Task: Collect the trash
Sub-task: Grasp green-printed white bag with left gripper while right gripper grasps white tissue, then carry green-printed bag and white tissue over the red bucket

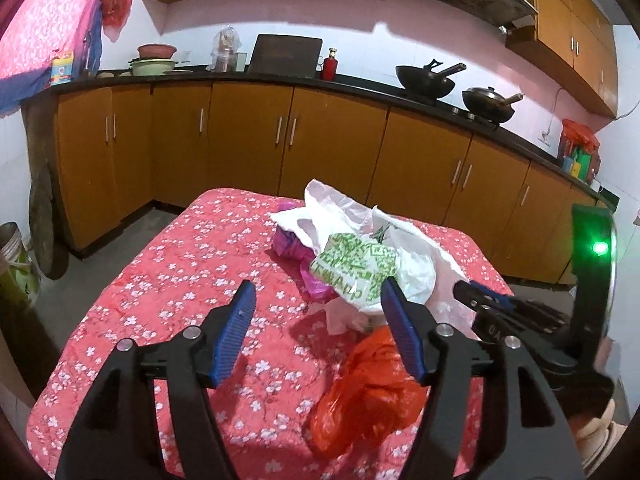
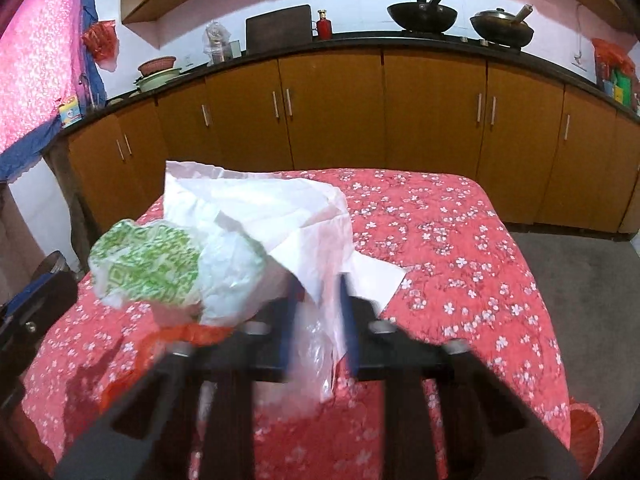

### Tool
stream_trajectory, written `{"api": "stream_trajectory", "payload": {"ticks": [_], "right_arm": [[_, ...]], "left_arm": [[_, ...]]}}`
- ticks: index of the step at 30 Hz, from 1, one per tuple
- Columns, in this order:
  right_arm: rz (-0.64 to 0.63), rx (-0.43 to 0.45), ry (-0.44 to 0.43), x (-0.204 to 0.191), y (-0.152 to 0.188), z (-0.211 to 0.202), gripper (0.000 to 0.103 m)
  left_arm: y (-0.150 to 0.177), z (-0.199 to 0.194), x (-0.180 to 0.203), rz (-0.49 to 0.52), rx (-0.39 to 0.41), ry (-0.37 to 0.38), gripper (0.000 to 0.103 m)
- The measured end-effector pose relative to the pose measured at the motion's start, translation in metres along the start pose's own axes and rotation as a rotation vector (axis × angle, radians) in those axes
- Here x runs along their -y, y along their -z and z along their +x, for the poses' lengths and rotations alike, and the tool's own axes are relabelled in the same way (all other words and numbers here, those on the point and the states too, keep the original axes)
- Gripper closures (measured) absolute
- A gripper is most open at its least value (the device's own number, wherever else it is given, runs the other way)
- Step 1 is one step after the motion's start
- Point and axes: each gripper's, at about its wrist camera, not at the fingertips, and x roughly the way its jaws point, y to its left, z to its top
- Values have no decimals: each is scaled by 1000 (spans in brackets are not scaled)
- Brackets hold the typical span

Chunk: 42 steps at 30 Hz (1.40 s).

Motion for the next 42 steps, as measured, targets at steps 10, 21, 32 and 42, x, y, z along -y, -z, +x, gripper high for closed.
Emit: {"api": "stream_trajectory", "payload": {"ticks": [10,21,32,42], "right_arm": [[94,38,122,32,3,-6,101],[98,45,140,41,5,-10,101],[93,61,145,44,4,-20,101],[97,118,155,47,-4,-54,101]], "left_arm": [[-7,18,21,44,2,-14,34],[-7,58,21,24,-129,9,50],[-12,49,24,53,-138,24,91],[-33,21,33,67,-70,19,93]]}}
